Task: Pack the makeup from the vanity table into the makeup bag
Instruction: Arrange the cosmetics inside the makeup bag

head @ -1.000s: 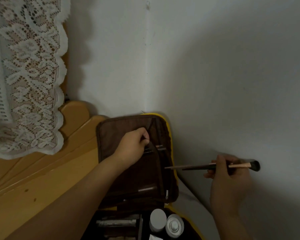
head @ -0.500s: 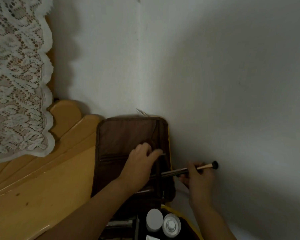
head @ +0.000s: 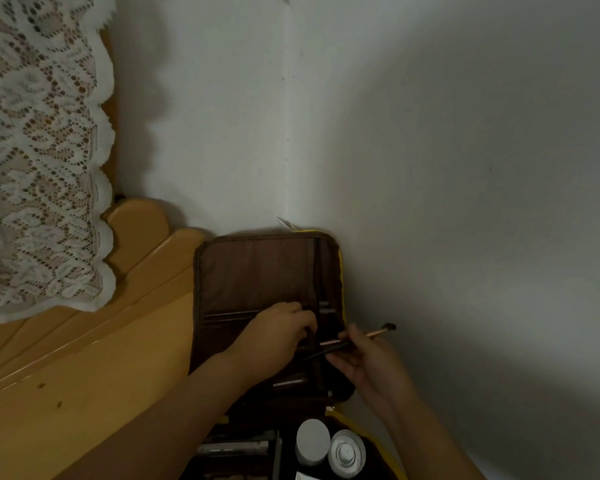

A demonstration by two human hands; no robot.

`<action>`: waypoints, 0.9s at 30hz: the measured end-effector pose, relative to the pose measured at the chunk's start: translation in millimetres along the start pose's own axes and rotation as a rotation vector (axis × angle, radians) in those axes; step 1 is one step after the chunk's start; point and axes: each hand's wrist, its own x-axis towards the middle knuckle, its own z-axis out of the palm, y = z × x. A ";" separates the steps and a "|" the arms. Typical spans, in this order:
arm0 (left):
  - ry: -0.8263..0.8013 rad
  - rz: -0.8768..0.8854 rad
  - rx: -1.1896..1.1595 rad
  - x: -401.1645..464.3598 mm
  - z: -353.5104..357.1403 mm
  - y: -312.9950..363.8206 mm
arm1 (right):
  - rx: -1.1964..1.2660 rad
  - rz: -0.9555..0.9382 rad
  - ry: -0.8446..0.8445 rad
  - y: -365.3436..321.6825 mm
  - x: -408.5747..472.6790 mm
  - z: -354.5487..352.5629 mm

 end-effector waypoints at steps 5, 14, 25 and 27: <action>0.010 -0.066 -0.044 -0.4 2.9 0.8 | -0.393 -0.014 -0.072 8.9 -5.2 9.3; 0.076 -0.113 -0.131 -2.2 3.6 -0.9 | -0.406 -0.119 0.103 -7.0 -24.4 -14.0; 0.084 -0.118 -0.166 -1.0 1.3 0.2 | -0.570 -0.105 0.026 -11.3 -27.3 -9.5; 0.086 -0.114 -0.166 -1.5 0.7 -0.5 | -0.422 -0.272 0.199 -15.7 -31.4 -12.9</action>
